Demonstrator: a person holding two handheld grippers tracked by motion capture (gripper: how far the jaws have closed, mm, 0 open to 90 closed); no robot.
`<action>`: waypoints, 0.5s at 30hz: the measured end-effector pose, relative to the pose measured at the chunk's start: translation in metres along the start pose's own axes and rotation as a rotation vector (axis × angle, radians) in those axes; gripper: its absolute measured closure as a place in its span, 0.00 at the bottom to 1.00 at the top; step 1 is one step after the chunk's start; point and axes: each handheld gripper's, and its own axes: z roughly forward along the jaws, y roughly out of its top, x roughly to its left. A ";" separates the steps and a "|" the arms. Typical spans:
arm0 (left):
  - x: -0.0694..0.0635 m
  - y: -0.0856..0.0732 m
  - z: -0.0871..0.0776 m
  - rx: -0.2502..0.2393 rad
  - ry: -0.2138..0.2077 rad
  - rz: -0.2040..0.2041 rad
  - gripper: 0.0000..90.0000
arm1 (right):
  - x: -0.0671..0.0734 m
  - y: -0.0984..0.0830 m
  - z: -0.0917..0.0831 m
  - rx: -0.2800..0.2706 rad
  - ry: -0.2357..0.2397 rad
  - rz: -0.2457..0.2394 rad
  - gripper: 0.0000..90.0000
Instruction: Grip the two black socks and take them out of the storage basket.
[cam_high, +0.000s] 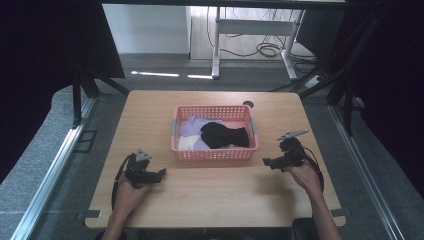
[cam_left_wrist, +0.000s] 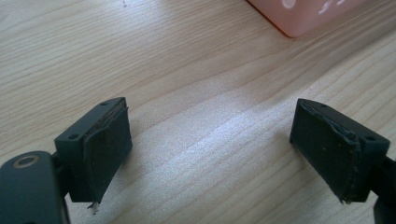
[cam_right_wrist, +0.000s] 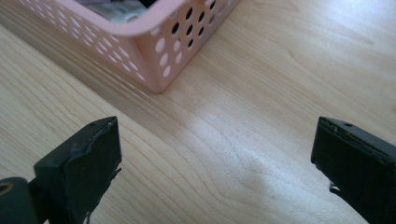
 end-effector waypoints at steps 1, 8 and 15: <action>0.000 0.000 0.000 -0.002 0.000 0.000 0.14 | -0.001 0.004 -0.003 -0.005 0.001 -0.007 0.00; 0.000 0.000 0.000 -0.001 0.000 0.000 0.14 | -0.002 0.020 -0.015 -0.018 0.016 -0.017 0.01; 0.000 0.000 0.000 0.002 0.000 0.001 0.14 | -0.003 0.035 -0.024 -0.028 0.027 -0.006 0.05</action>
